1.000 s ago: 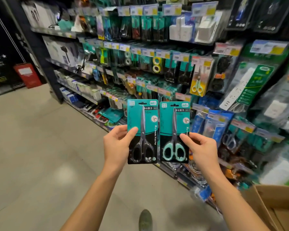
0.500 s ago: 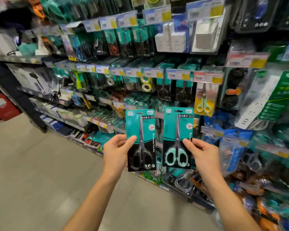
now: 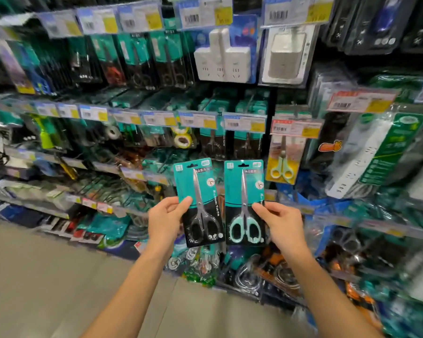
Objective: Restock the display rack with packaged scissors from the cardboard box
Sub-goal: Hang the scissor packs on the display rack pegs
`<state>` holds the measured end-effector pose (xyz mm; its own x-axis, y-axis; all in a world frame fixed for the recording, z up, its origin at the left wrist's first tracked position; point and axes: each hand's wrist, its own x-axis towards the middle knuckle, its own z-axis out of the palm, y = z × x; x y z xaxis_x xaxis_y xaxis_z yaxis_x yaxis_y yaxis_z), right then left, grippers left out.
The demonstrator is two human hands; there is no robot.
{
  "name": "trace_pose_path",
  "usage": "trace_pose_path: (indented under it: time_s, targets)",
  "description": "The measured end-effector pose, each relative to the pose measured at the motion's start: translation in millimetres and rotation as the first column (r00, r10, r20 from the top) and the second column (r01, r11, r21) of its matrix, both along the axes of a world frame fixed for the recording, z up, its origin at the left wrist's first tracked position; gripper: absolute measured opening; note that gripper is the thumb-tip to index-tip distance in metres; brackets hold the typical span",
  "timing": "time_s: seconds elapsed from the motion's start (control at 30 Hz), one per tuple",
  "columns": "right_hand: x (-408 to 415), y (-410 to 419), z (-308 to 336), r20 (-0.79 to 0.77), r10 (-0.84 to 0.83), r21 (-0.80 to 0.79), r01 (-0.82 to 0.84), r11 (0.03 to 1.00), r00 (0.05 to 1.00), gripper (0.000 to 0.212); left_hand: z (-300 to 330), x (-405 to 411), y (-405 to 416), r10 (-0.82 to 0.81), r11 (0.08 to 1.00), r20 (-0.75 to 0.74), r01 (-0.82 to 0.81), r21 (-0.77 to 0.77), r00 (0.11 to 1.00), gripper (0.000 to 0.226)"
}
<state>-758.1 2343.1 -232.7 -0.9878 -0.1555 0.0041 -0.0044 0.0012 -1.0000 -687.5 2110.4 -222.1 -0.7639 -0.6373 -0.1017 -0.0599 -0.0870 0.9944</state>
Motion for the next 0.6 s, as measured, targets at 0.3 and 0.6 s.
trace_pose_path:
  time_s: [0.3, 0.6]
  targets:
    - [-35, -35, 15, -0.113, -0.174, 0.147, 0.190, 0.971, 0.978, 0.014, -9, -72, -60, -0.186, 0.981, -0.016, 0.185, -0.057, 0.982, 0.027]
    - [-52, -59, 18, -0.204, -0.304, 0.116, 0.332, 0.936, 0.930, 0.026, -4, -121, -97, -0.386, 0.918, -0.061, 0.376, -0.128, 0.920, 0.008]
